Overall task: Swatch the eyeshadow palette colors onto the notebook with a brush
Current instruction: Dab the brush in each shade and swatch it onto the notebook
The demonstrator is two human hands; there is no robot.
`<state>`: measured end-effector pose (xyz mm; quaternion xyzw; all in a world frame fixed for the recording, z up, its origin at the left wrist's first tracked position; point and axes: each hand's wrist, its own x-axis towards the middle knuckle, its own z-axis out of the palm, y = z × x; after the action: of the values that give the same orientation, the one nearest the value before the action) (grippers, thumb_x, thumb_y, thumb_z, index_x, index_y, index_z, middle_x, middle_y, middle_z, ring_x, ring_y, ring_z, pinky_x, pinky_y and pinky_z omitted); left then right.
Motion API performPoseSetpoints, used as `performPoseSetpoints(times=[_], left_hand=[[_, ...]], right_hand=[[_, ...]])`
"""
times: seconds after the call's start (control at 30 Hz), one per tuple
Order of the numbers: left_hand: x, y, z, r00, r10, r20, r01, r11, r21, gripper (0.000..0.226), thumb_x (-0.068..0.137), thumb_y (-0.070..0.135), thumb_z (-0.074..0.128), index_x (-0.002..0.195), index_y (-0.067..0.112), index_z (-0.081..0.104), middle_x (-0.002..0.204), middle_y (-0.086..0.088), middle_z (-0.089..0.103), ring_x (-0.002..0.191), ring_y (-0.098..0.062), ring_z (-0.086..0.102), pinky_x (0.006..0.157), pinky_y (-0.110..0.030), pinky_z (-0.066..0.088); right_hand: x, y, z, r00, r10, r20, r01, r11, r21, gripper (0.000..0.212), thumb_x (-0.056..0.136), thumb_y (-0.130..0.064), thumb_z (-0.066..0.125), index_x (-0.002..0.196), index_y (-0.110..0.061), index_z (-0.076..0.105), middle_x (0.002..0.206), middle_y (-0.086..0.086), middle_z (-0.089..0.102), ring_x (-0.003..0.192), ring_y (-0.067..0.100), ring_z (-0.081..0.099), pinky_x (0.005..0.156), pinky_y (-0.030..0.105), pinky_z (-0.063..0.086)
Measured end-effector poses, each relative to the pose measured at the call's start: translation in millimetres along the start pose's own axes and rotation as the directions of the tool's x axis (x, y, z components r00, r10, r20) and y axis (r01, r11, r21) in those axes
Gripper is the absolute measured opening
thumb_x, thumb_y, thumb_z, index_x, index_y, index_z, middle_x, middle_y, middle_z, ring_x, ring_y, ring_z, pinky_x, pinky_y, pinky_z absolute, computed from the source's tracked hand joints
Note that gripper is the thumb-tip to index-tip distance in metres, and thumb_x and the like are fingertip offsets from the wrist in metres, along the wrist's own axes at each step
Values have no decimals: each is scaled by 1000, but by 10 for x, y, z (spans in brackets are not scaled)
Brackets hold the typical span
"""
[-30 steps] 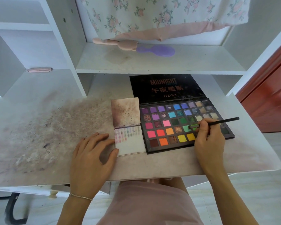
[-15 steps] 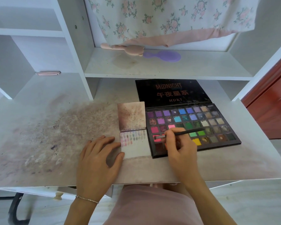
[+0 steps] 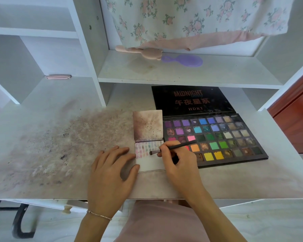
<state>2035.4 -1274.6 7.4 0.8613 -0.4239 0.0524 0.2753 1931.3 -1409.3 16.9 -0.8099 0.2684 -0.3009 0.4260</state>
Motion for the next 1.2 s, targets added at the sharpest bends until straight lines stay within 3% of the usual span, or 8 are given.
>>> performPoseSetpoints(times=[0.27,0.43,0.7,0.9,1.2], left_hand=[[3,7,-3,1000,-3,4,3,1000,12,42,78,44,45,94,16,72,105,-4,68,105,-29,61,99,-49,38],[2,7,-2,1000,-3,6,3,1000,9,42,78,43,45,94,16,72,105,-4,67,105,-29,61,99,-50,38],[3,12,-7,1000,-12,18,12,1000,8,43,78,44,45,95,16,72,106,-3,67,106,-29,60,99,-50,38],[-1,10,-6,1000,-18,21,18,1000,4,43,78,44,44,95,16,72,106,-3,67,106,-28,60,99,-50,39],[-1,20,-13,1000,-18,15,18,1000,7,42,78,44,44,94,17,72,106,-3,67,107,-28,60,99,-49,38]], right_hand=[[1,25,3,999,13,36,-10,998,-66,7,90,-22,51,88,-26,56,79,-5,65,78,9,62,68,27,53],[10,16,5,999,30,41,-28,998,-65,7,91,-22,51,90,-26,56,81,-5,64,81,9,62,69,22,52],[-1,2,-5,998,29,47,-26,998,-62,7,90,-19,52,89,-22,58,80,-4,63,79,10,61,69,25,53],[1,13,-4,997,52,55,-49,997,-63,10,90,-22,51,94,-19,60,82,-6,62,82,8,61,70,14,49],[7,25,1,999,28,42,-25,998,-61,8,90,-21,52,92,-22,59,80,-7,62,79,6,60,72,12,47]])
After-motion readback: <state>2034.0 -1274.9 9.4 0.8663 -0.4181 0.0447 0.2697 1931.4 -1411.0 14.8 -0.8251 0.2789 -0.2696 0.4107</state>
